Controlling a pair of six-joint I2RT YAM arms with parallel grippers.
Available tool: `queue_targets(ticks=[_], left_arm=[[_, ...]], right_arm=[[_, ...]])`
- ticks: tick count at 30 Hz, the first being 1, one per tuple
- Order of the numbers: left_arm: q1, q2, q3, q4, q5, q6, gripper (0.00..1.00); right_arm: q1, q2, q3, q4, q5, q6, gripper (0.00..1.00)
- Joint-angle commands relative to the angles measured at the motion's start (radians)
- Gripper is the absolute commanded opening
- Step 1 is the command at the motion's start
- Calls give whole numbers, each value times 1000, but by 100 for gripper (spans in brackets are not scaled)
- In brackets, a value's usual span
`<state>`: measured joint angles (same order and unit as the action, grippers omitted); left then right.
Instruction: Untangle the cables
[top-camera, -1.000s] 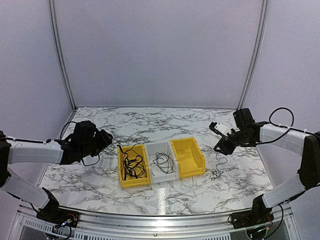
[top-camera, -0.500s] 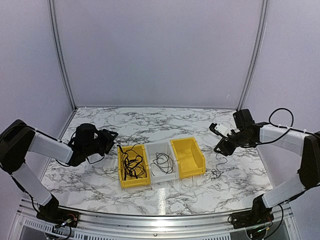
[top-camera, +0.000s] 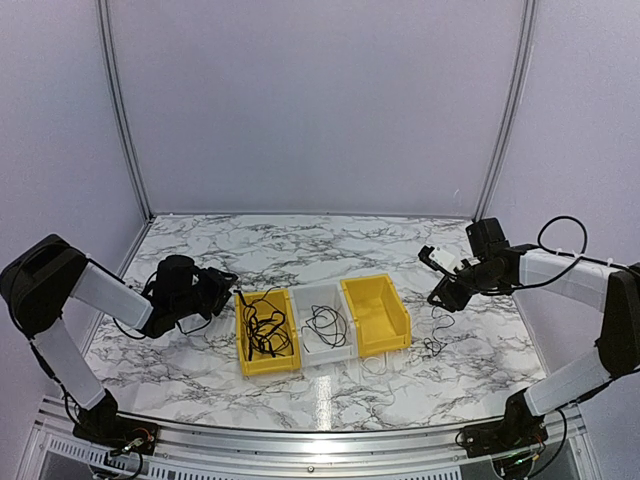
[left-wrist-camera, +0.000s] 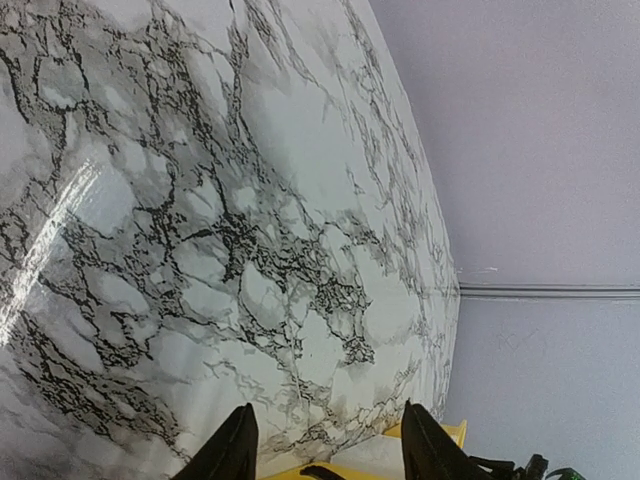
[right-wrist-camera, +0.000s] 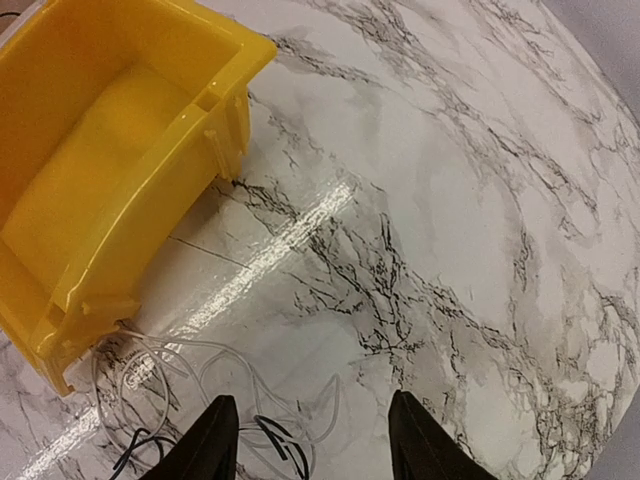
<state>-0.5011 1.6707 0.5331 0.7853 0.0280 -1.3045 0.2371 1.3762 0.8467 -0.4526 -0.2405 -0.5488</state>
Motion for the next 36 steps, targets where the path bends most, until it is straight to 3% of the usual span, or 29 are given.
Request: queue_targets(ticks=[1, 8, 14, 22, 28, 32, 36], left_arm=[[5, 53, 3, 85, 33, -9, 43], [6, 90, 0, 172, 85, -41, 25], [5, 59, -7, 199, 89, -23, 2], [-1, -71, -34, 193, 63, 71, 0], [-94, -193, 23, -77, -4, 288, 0], [-200, -239, 105, -351, -228, 516, 0], [-286, -245, 150, -487, -450, 701, 0]], right_arm=[[-6, 4, 3, 5, -13, 16, 51], [-7, 13, 0, 9, -14, 18, 50], [-7, 22, -2, 15, -17, 20, 50], [-8, 22, -5, 21, -19, 18, 49], [-7, 27, -7, 27, -23, 17, 49], [-7, 27, -8, 31, -26, 18, 49], [-7, 26, -11, 31, -29, 17, 49]])
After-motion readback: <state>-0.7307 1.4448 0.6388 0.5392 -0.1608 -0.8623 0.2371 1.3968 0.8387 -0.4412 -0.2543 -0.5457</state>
